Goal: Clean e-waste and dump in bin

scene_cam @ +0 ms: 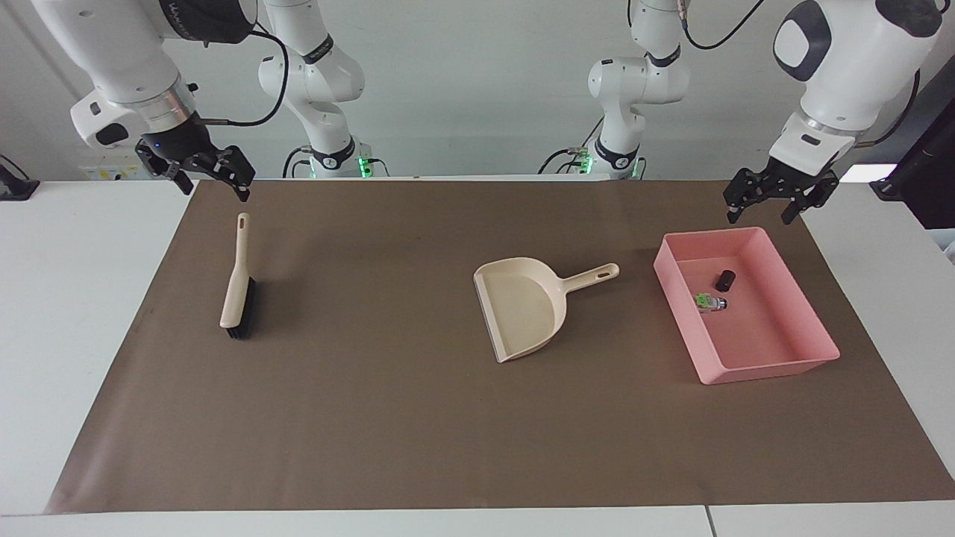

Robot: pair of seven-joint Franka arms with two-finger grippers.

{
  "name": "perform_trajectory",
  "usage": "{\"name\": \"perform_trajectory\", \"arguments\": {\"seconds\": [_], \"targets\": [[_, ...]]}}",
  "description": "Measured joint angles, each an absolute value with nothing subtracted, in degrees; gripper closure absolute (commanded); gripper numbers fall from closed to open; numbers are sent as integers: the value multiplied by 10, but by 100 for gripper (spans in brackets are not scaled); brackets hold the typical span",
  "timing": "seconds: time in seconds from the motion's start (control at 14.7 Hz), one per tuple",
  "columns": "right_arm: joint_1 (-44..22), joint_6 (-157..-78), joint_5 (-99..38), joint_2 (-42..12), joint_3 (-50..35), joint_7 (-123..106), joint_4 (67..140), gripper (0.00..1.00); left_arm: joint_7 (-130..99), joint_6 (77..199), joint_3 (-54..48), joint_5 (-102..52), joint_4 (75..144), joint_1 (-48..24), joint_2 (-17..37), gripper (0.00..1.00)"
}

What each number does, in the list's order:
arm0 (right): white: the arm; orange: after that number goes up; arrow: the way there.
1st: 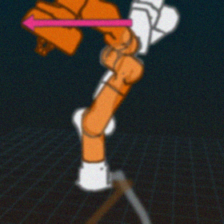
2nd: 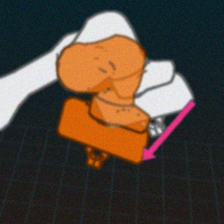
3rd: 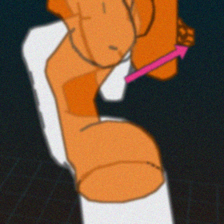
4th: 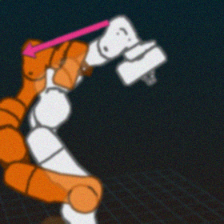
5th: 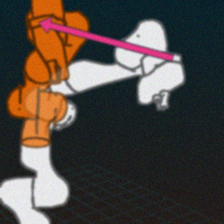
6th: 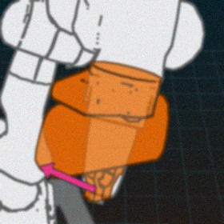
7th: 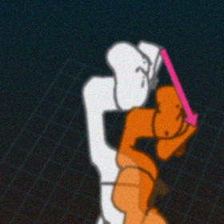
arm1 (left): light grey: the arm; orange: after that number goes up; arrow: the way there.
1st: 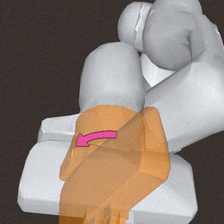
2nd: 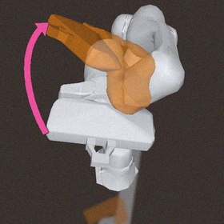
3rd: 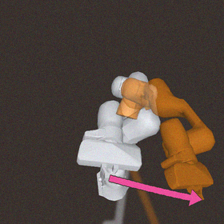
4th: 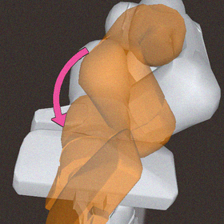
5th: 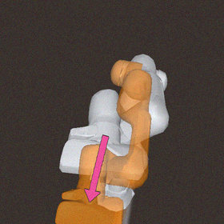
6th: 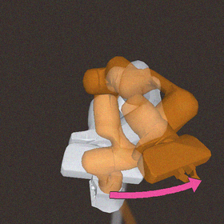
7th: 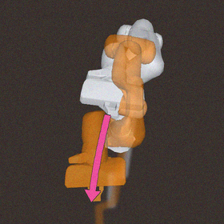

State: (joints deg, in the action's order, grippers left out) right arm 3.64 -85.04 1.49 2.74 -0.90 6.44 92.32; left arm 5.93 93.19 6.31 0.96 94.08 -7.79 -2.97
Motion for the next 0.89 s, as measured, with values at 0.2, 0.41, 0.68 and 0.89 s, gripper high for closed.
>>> {"name": "perform_trajectory", "arguments": {"seconds": [0.2, 0.41, 0.68, 0.89], "targets": [[36, -850, 15, 27, -9, 64, 923, 0, 56, 883, 64, 7, 899, -57, -26, 2], [36, -850, 15, 27, -9, 64, 923, 0, 59, 861, 64, 5, 893, -37, -26, 2], [36, -850, 15, 27, -9, 64, 923, 0, 59, 857, 63, 5, 893, -36, -26, 2], [37, -850, 15, 27, -9, 64, 923, 0, 59, 857, 63, 5, 893, -36, -26, 2]]}}
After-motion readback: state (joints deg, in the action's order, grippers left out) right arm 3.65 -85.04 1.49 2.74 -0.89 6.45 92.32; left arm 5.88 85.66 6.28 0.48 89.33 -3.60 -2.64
